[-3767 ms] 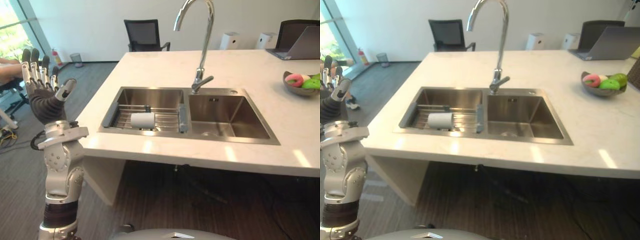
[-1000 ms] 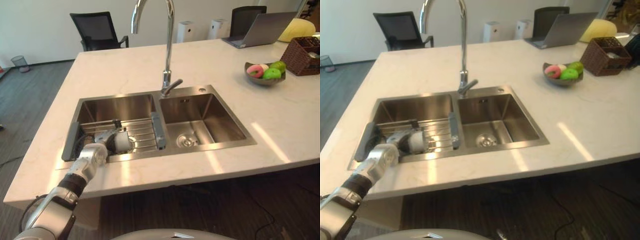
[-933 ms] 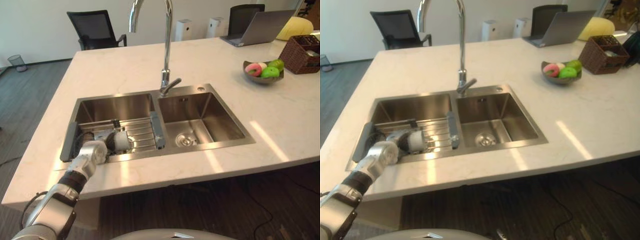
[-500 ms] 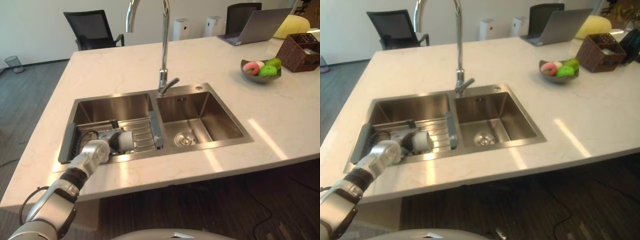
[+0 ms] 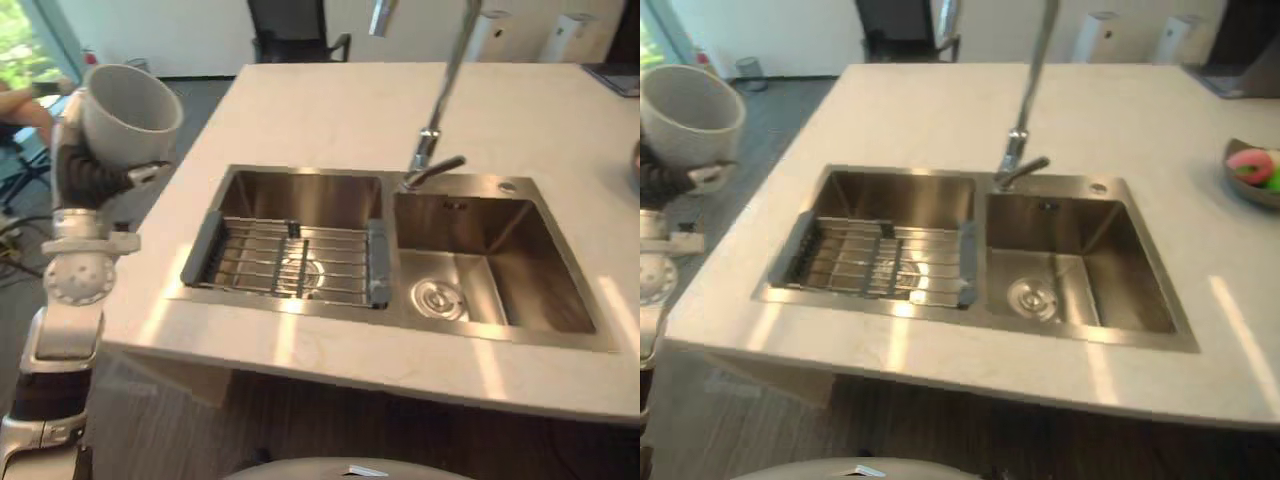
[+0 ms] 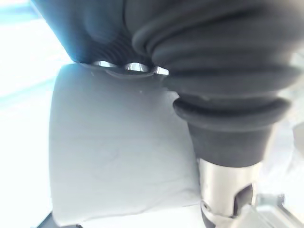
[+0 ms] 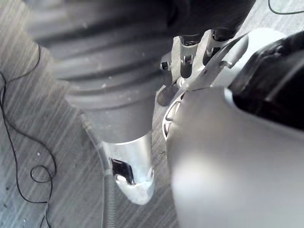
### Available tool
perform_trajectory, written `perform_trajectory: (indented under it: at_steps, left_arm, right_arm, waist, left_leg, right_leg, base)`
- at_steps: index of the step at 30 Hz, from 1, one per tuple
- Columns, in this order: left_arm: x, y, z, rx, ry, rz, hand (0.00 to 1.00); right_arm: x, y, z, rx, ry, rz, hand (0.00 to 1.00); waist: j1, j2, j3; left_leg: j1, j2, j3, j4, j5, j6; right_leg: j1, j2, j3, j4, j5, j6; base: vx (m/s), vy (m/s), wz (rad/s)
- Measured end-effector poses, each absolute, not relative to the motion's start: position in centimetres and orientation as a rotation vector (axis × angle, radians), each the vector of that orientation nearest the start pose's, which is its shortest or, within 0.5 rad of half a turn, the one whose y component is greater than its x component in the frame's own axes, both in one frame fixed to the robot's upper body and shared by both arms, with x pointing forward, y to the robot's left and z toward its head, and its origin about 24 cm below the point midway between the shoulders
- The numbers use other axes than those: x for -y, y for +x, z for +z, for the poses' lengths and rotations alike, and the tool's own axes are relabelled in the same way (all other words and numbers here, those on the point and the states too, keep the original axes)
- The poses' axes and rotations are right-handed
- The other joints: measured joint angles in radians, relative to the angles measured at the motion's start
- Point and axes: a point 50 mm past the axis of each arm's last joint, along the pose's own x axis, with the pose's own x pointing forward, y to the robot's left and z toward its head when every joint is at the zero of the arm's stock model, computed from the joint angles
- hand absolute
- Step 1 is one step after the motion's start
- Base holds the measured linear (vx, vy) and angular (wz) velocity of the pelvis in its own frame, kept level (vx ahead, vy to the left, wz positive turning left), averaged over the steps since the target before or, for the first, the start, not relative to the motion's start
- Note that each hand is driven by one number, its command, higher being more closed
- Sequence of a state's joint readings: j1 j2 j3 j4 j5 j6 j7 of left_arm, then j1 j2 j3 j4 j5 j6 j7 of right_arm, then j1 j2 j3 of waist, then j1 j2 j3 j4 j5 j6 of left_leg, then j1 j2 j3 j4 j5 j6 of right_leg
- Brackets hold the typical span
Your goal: Walk over to the sink, pick up the cup, carry it to the dishwasher, place the cup inside the dishwasher, then close the dishwasher door
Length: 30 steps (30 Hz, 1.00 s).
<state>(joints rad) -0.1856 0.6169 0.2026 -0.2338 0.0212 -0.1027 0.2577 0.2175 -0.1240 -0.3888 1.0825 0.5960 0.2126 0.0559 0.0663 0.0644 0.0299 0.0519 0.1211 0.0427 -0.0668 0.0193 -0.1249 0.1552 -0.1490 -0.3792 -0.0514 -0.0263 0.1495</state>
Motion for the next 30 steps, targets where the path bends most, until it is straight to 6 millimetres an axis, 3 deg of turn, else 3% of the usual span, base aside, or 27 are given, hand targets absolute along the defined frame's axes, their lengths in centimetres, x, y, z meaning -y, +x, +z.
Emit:
perform_trajectory:
  at_steps: [3, 6, 10, 11, 12, 14, 15, 16, 17, 18, 21, 22, 23, 24, 25, 27, 28, 29, 30]
  left_arm:
    - [-27.7, 24.0, 20.2, 0.615, 0.472, 0.377, 1.00]
    - [-29.7, 22.4, 19.4, 0.604, 0.335, 0.469, 1.00]
    - [-30.7, 20.6, 17.3, 0.607, 0.152, 0.576, 1.00]
    - [-30.4, 20.1, 16.3, 0.601, 0.073, 0.591, 1.00]
    - [-30.3, 20.0, 16.1, 0.597, 0.062, 0.593, 1.00]
    - [-28.6, 20.3, 15.6, 0.598, 0.009, 0.507, 1.00]
    - [-28.0, 20.5, 15.6, 0.605, 0.004, 0.471, 1.00]
    - [-27.2, 20.7, 15.7, 0.622, -0.016, 0.411, 1.00]
    - [-26.5, 20.8, 16.0, 0.639, -0.034, 0.370, 1.00]
    - [-26.2, 20.8, 16.0, 0.642, -0.038, 0.359, 1.00]
    - [-25.3, 20.3, 16.4, 0.656, -0.056, 0.330, 1.00]
    - [-24.7, 19.8, 16.9, 0.680, -0.064, 0.312, 1.00]
    - [-24.4, 19.8, 17.0, 0.687, -0.071, 0.297, 1.00]
    - [-23.3, 20.0, 17.0, 0.691, -0.092, 0.243, 1.00]
    - [-22.5, 20.2, 16.9, 0.681, -0.101, 0.194, 1.00]
    - [-21.8, 20.3, 16.6, 0.668, -0.118, 0.161, 1.00]
    - [-21.6, 20.4, 16.6, 0.664, -0.120, 0.148, 1.00]
    - [-21.6, 20.4, 16.6, 0.665, -0.120, 0.147, 1.00]
    - [-21.7, 20.5, 16.5, 0.665, -0.120, 0.153, 1.00]
  right_arm:
    - [22.6, 0.6, -17.0, -1.241, 0.736, -0.771, 0.00]
    - [22.6, 0.3, -17.0, -1.224, 0.760, -0.808, 0.00]
    - [22.3, -0.6, -17.1, -1.240, 0.768, -0.836, 0.00]
    - [22.1, -0.7, -17.2, -1.252, 0.756, -0.823, 0.00]
    - [22.1, -0.7, -17.2, -1.252, 0.753, -0.821, 0.00]
    - [21.6, -0.9, -17.2, -1.242, 0.760, -0.820, 0.00]
    - [21.4, -1.3, -17.3, -1.249, 0.765, -0.820, 0.00]
    - [21.0, -1.5, -17.3, -1.249, 0.788, -0.814, 0.00]
    - [20.6, -1.2, -17.4, -1.240, 0.795, -0.797, 0.00]
    - [20.5, -1.0, -17.4, -1.240, 0.787, -0.783, 0.00]
    - [21.2, 1.5, -17.1, -1.214, 0.693, -0.647, 0.00]
    - [21.1, 2.8, -17.0, -1.176, 0.685, -0.602, 0.00]
    - [20.9, 3.3, -17.0, -1.167, 0.681, -0.578, 0.00]
    - [21.0, 3.4, -16.9, -1.165, 0.656, -0.575, 0.00]
    - [21.4, 3.1, -16.9, -1.173, 0.633, -0.579, 0.00]
    - [22.5, 3.0, -16.7, -1.185, 0.612, -0.594, 0.00]
    - [23.0, 2.7, -16.7, -1.207, 0.620, -0.612, 0.00]
    - [23.1, 2.5, -16.7, -1.219, 0.624, -0.622, 0.00]
    - [23.3, 2.1, -16.7, -1.239, 0.637, -0.648, 0.00]
  waist:
    - [0.040, -0.006, -0.018]
    - [0.058, -0.019, -0.034]
    - [0.072, -0.037, -0.043]
    - [0.073, -0.053, -0.039]
    - [0.072, -0.053, -0.039]
    - [0.068, -0.066, -0.032]
    - [0.063, -0.060, -0.027]
    - [0.053, -0.079, -0.032]
    - [0.052, -0.103, -0.025]
    - [0.058, -0.111, -0.020]
    - [0.094, -0.091, -0.006]
    - [0.093, -0.076, 0.003]
    - [0.085, -0.067, 0.006]
    - [0.060, -0.052, 0.011]
    - [0.047, -0.047, 0.020]
    - [0.034, -0.026, 0.023]
    - [0.036, -0.045, 0.019]
    - [0.038, -0.052, 0.015]
    - [0.044, -0.061, 0.013]
  left_leg:
    - [-0.013, -0.006, -0.033, 0.003, 0.005, 0.003]
    - [-0.025, -0.014, -0.066, 0.004, 0.011, 0.005]
    - [-0.052, -0.046, -0.141, 0.020, 0.013, 0.011]
    - [-0.079, -0.079, -0.211, 0.037, 0.009, 0.015]
    - [-0.084, -0.082, -0.221, 0.041, 0.008, 0.018]
    - [-0.133, -0.134, -0.377, 0.116, 0.004, 0.031]
    - [-0.145, -0.139, -0.427, 0.131, 0.006, 0.029]
    - [-0.166, -0.157, -0.512, 0.141, 0.019, 0.023]
    - [-0.195, -0.169, -0.517, 0.155, 0.035, 0.017]
    - [-0.204, -0.168, -0.501, 0.153, 0.043, 0.021]
    - [-0.227, -0.161, -0.482, 0.185, 0.073, 0.030]
    - [-0.240, -0.136, -0.385, 0.176, 0.080, 0.097]
    - [-0.243, -0.117, -0.324, 0.168, 0.077, 0.139]
    - [-0.252, -0.087, -0.212, 0.160, 0.042, 0.207]
    - [-0.285, -0.043, -0.065, 0.177, -0.002, 0.223]
    - [-0.347, 0.012, 0.130, 0.282, -0.001, 0.232]
    - [-0.354, 0.016, 0.206, 0.356, 0.007, 0.233]
    - [-0.367, 0.023, 0.209, 0.423, 0.004, 0.235]
    - [-0.388, 0.072, 0.205, 0.558, -0.013, 0.227]
  right_leg:
    - [0.007, -0.004, -0.033, 0.010, -0.010, 0.000]
    - [0.007, -0.008, -0.061, 0.024, -0.020, 0.003]
    - [-0.042, -0.065, -0.098, 0.202, -0.116, 0.004]
    - [-0.084, -0.117, -0.082, 0.363, -0.175, -0.026]
    - [-0.093, -0.122, -0.070, 0.391, -0.181, -0.037]
    - [-0.165, -0.118, 0.143, 0.640, -0.192, -0.164]
    - [-0.180, -0.095, 0.210, 0.675, -0.208, -0.178]
    - [-0.165, -0.033, 0.323, 0.651, -0.257, -0.150]
    - [-0.132, -0.013, 0.352, 0.614, -0.281, -0.107]
    - [-0.107, -0.011, 0.353, 0.595, -0.297, -0.084]
    - [-0.028, 0.018, 0.322, 0.547, -0.353, -0.084]
    - [0.015, 0.023, 0.290, 0.522, -0.381, -0.094]
    - [0.039, 0.031, 0.272, 0.500, -0.385, -0.099]
    - [0.079, 0.041, 0.227, 0.448, -0.386, -0.102]
    - [0.107, 0.031, 0.172, 0.391, -0.390, -0.101]
    - [0.099, 0.009, 0.076, 0.397, -0.383, -0.072]
    - [0.080, -0.042, 0.030, 0.410, -0.372, -0.057]
    - [0.067, -0.066, 0.007, 0.415, -0.364, -0.049]
    - [0.041, -0.106, -0.027, 0.424, -0.344, -0.045]
  base:
    - [-0.03, -0.016, 0.37]
    - [-0.02, -0.014, 0.28]
    - [-0.02, 0.004, 0.57]
    - [-0.04, -0.008, 0.93]
    - [-0.06, -0.025, 1.43]
    - [-0.02, -0.073, 1.86]
    - [0.01, -0.175, 2.41]
    - [-0.03, -0.224, 2.49]
    - [-0.07, -0.225, 2.31]
    - [-0.12, -0.208, 1.89]
    - [-0.17, -0.188, 0.95]
    - [-0.33, -0.251, 0.84]
    - [-0.34, -0.240, 1.39]
    - [-0.35, -0.179, 1.67]
    - [-0.25, -0.060, 1.62]
    - [-0.21, 0.070, 1.30]
    - [-0.19, 0.109, 1.06]
    - [-0.20, 0.152, 0.69]
    - [-0.12, 0.183, 0.54]
